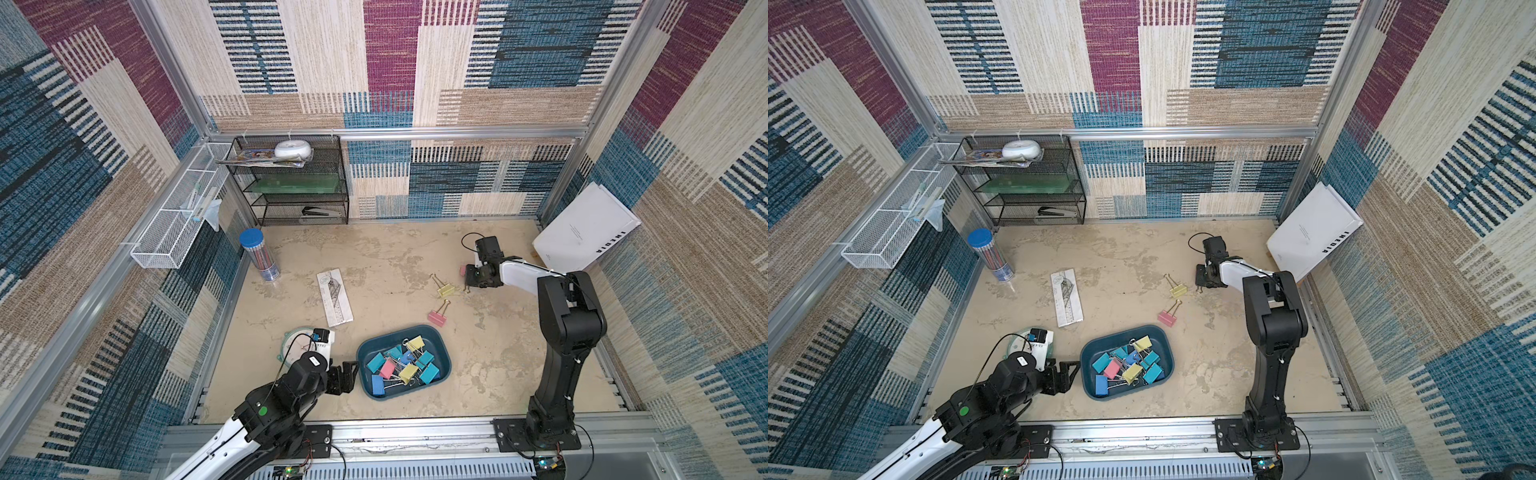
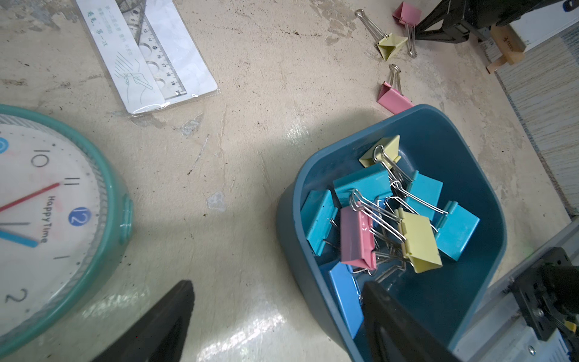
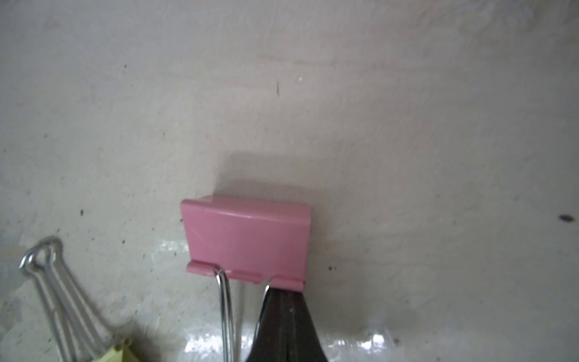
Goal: Put the binder clips in the storage box
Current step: Adjust the binder clip at the center of the board, then pick up the binder clip at the center of the board.
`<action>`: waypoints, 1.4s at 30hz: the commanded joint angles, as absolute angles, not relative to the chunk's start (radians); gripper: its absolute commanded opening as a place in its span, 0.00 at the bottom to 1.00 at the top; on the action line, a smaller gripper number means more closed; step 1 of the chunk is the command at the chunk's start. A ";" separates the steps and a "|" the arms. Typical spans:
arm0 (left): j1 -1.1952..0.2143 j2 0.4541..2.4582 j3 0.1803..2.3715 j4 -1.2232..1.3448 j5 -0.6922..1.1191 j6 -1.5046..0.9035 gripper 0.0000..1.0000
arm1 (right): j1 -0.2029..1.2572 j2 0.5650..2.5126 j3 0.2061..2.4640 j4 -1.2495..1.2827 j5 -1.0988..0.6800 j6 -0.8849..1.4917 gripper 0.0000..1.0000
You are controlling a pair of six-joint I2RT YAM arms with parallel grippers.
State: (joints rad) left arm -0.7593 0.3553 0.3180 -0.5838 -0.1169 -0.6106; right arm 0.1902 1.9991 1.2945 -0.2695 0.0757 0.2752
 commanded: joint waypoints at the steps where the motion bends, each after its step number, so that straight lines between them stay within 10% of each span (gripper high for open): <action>1: -0.759 0.363 0.318 -0.568 -0.123 -0.607 0.88 | 0.185 2.058 1.392 -0.394 0.110 0.234 0.00; 4: -0.759 0.370 0.319 -0.565 -0.119 -0.609 0.88 | 0.181 2.023 1.390 -0.405 0.097 0.240 0.05; 10: -0.759 0.371 0.318 -0.563 -0.115 -0.603 0.88 | 0.181 1.830 1.280 -0.320 0.028 0.190 0.62; 14: -0.759 0.370 0.318 -0.562 -0.117 -0.606 0.88 | 0.181 1.889 1.362 -0.360 -0.012 0.071 0.77; 34: -0.759 0.375 0.320 -0.563 -0.125 -0.608 0.88 | 0.181 2.144 1.548 -0.399 -0.014 0.072 0.78; 42: -0.759 0.379 0.322 -0.565 -0.126 -0.609 0.88 | 0.182 2.187 1.586 -0.401 -0.023 0.082 0.63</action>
